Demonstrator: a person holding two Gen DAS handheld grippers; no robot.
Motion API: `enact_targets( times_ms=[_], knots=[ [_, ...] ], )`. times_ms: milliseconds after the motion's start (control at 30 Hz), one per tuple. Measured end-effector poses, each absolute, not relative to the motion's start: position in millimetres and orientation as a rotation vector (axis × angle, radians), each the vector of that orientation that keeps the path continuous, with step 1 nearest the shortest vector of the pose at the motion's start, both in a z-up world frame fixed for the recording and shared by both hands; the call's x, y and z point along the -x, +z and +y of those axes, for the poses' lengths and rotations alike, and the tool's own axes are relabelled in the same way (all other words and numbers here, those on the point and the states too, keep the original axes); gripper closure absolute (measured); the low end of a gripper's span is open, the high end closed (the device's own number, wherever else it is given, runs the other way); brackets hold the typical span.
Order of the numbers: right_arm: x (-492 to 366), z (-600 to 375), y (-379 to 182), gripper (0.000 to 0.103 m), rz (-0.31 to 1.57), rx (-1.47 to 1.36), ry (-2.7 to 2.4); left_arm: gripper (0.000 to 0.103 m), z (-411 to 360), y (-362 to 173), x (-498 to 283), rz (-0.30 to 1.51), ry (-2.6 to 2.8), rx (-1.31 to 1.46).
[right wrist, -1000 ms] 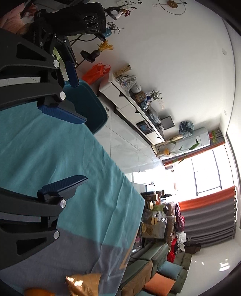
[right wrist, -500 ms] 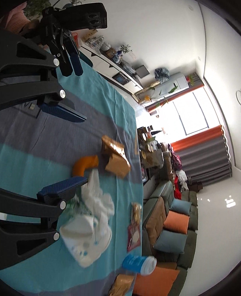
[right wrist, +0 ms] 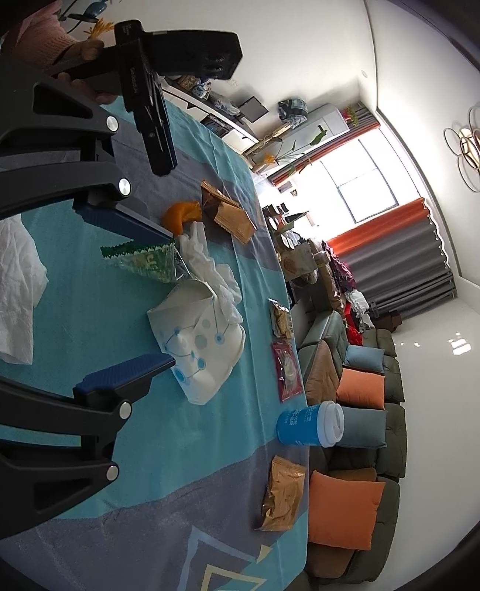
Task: Collect trash
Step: 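Move both open tools back over the table, then grasp the orange peel with the left tool while the right tool grasps the green snack wrapper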
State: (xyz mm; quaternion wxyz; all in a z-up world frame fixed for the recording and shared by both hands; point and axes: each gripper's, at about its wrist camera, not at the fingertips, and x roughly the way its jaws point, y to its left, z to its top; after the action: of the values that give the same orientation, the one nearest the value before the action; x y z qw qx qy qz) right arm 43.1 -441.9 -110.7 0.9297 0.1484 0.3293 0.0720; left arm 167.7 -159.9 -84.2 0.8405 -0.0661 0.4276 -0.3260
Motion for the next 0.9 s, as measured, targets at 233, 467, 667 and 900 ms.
enact_targets(
  times_ms=[233,467,667,900],
  knots=[
    [-49,-411,-112,0.048,0.702,-0.248,0.246,0.044,-182,-93,-196,0.955,-0.683,0.149],
    [-62,-399,-122,0.065,0.748,-0.254,0.251,0.047,-189,-101,-213,1.013,-0.692,0.18],
    [-66,-406,-130,0.09,0.767,-0.299,0.256,0.071,-193,-107,-220,1.041,-0.717,0.21],
    [-61,-411,-127,0.101,0.743,-0.32,0.27,0.086,-189,-108,-211,1.035,-0.731,0.219]
  ],
)
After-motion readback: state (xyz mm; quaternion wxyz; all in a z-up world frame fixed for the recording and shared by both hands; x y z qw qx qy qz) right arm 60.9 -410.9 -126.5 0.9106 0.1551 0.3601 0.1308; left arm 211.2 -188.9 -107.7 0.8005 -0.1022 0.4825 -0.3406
